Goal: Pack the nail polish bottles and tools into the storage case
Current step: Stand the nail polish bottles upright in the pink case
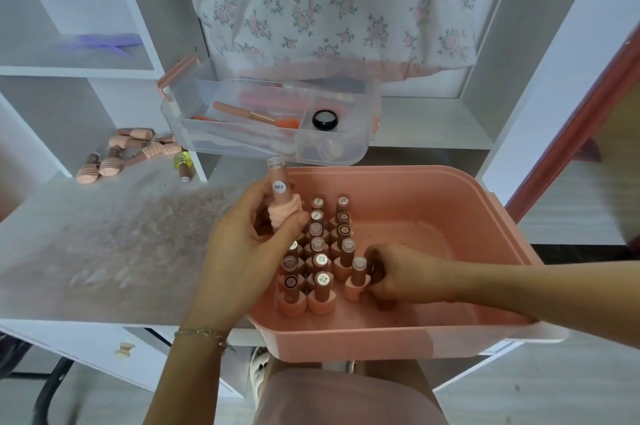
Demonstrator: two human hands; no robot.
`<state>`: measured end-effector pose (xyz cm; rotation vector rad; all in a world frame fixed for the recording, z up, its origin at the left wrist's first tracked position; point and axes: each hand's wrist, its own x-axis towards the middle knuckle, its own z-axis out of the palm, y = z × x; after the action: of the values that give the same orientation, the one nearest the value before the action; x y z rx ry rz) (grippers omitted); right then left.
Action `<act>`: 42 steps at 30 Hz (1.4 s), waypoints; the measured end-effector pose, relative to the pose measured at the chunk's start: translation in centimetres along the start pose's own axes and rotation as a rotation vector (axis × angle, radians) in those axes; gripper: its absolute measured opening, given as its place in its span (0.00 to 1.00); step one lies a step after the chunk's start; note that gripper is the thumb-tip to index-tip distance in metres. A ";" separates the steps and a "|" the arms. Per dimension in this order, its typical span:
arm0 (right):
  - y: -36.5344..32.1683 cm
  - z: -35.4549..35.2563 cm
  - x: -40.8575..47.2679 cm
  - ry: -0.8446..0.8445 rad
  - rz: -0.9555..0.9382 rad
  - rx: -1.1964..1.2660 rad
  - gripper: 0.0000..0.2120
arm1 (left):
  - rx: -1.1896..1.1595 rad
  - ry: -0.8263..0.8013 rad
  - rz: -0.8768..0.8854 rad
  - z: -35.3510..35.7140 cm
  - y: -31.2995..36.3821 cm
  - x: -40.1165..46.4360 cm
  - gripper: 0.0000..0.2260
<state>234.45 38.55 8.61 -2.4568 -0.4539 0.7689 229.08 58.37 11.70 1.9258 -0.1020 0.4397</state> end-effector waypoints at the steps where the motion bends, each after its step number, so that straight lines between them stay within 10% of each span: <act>1: -0.1 0.1 0.0 -0.005 0.016 0.067 0.10 | -0.002 0.003 -0.003 0.0 0.0 0.0 0.10; 16: 0.1 1.0 0.4 -0.037 0.147 0.478 0.09 | -0.002 0.001 0.003 0.0 -0.2 0.0 0.13; 42: -0.3 -0.3 -0.5 -0.100 0.225 0.330 0.09 | -0.076 0.012 -0.007 0.1 -0.1 -0.1 0.13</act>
<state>234.19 38.41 9.19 -2.1874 -0.0748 0.9773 229.05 58.34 11.57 1.8479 -0.1023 0.4363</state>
